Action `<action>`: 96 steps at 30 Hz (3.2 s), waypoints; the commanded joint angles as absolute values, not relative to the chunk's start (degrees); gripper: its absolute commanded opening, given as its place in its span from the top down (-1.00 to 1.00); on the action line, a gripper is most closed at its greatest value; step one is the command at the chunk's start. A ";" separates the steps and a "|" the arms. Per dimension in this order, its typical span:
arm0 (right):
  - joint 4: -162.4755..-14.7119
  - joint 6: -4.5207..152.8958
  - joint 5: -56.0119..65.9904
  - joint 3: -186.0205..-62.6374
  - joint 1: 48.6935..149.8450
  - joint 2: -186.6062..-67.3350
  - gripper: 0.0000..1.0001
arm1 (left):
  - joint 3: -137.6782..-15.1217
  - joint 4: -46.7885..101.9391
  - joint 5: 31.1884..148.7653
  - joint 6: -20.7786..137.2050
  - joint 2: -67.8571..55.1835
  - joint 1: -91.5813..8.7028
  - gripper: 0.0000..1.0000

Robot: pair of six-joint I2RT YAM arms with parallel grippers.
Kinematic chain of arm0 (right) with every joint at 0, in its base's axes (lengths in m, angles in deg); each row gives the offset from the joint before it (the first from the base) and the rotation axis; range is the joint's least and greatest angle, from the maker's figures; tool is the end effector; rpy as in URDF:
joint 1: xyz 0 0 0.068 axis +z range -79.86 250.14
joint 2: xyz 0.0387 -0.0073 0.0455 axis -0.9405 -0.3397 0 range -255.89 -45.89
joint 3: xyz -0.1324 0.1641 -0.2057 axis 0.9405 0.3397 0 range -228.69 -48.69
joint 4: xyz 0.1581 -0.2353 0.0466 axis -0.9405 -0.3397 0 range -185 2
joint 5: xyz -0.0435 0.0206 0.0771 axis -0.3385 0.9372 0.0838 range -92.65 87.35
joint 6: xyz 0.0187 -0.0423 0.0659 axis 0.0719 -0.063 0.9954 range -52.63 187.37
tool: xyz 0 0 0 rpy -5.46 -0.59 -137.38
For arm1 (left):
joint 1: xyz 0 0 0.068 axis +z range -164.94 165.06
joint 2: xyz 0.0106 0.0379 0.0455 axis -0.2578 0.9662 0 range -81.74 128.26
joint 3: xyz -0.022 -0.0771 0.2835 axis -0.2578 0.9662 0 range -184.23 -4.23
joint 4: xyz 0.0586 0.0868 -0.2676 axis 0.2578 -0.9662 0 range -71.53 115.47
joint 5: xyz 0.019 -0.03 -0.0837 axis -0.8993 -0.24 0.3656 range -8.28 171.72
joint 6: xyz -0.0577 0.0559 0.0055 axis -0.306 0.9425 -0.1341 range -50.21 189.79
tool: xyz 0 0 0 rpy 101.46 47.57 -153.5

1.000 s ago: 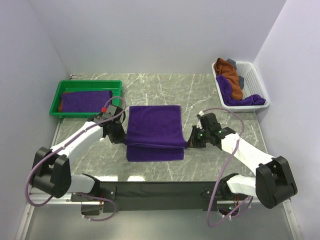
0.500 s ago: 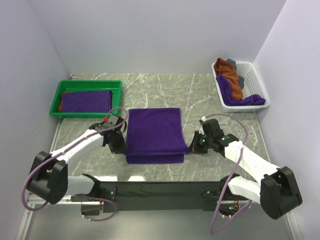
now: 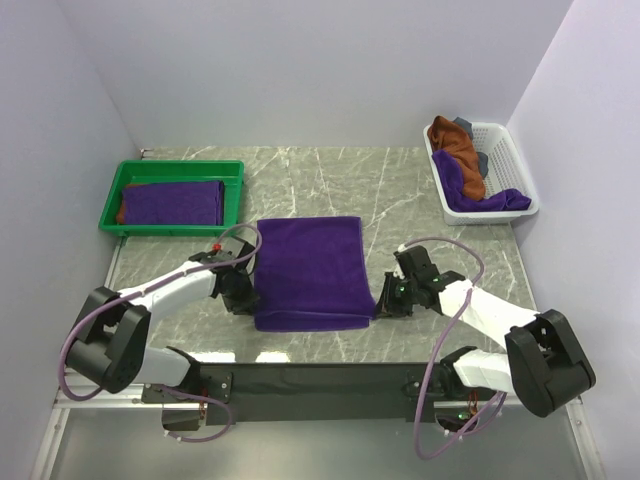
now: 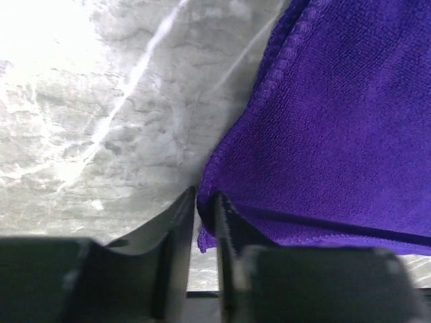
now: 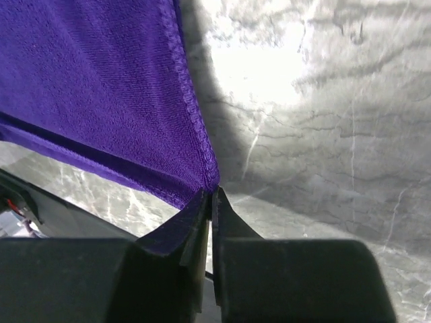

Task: Fold and stack the towels
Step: Fold the towel

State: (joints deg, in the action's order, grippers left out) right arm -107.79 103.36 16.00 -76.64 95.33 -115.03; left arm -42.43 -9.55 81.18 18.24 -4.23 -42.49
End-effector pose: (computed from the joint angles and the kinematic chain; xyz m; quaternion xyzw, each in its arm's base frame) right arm 0.1990 0.1182 0.1245 0.0494 0.9549 0.2609 0.1330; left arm 0.2181 -0.1131 0.1287 -0.2066 0.9689 -0.0832 0.1080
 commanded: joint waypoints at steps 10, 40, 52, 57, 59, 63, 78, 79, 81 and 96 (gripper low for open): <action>-114.88 100.51 9.92 -79.71 98.18 -107.60 -0.04 | -42.72 -15.48 77.24 16.71 -12.48 -44.03 -0.12; -106.02 81.00 17.04 -93.70 113.38 -126.48 -0.09 | -53.10 -4.33 83.21 33.58 0.96 -59.40 -0.38; -105.84 80.64 19.23 -89.74 116.55 -125.08 0.00 | -49.76 -1.95 85.67 30.78 2.11 -64.33 -0.32; -105.67 81.61 20.55 -87.20 117.25 -123.67 0.04 | -46.43 -1.60 87.07 28.23 -0.09 -66.79 -0.30; -104.79 82.22 21.34 -85.71 117.25 -123.15 0.06 | -44.50 -0.98 87.34 26.73 -0.71 -66.97 -0.29; -104.52 83.80 21.61 -83.94 117.69 -121.49 0.06 | -42.64 -1.16 86.73 24.53 -0.97 -67.93 -0.29; -103.74 80.91 17.29 -91.67 117.78 -124.88 -0.02 | -44.66 -2.21 82.86 24.71 -6.50 -70.75 -0.33; -103.21 80.65 17.65 -92.02 117.78 -125.86 -0.03 | -44.57 -2.13 82.77 24.53 -7.29 -70.75 -0.34; -103.55 79.68 18.09 -92.38 117.87 -128.14 -0.03 | -43.96 -2.21 82.33 24.27 -8.17 -70.75 -0.34; -105.14 78.62 24.77 -87.28 118.57 -125.61 0.06 | -41.23 0.77 84.35 21.90 -11.34 -70.75 -0.33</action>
